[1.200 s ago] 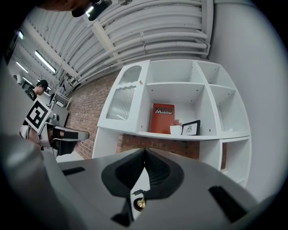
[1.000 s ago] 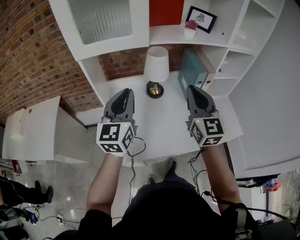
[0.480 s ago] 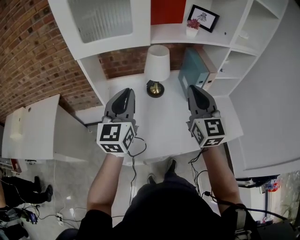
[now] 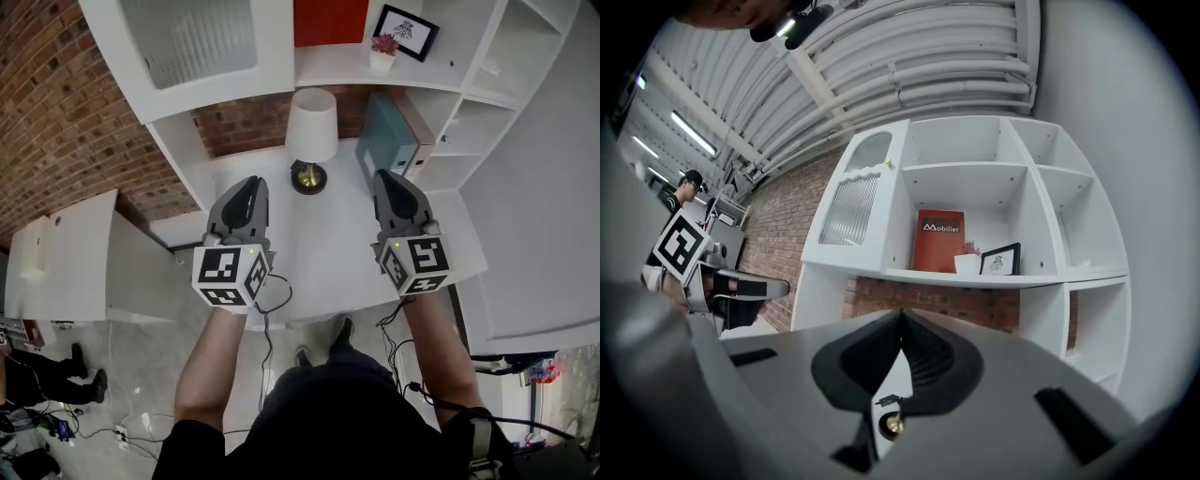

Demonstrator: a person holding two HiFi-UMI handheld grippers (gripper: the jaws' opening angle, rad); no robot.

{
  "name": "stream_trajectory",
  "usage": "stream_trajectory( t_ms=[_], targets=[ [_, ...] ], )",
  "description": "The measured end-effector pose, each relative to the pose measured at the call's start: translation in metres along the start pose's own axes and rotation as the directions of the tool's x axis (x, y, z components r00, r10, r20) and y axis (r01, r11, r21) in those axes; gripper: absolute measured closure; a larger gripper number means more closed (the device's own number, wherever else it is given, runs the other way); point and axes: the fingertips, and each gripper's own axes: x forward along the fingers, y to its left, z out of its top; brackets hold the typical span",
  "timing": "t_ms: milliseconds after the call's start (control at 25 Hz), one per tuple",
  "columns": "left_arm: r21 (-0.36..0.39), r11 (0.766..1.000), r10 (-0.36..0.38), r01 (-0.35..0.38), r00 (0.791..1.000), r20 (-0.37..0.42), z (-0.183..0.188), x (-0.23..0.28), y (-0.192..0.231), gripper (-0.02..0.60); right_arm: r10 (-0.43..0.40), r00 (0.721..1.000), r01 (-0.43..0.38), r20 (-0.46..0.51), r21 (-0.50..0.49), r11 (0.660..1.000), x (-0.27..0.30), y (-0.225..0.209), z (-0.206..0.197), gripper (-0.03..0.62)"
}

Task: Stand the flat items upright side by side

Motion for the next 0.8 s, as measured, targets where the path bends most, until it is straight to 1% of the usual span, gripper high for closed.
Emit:
stream_trajectory(
  t_ms=[800],
  targets=[
    [-0.008,1.000,-0.005,0.005,0.999,-0.033,-0.016,0.039,-0.009,0.552,-0.009,1.000,0.009,-0.026,0.020,1.000,0.017,-0.032,-0.020,0.594]
  ],
)
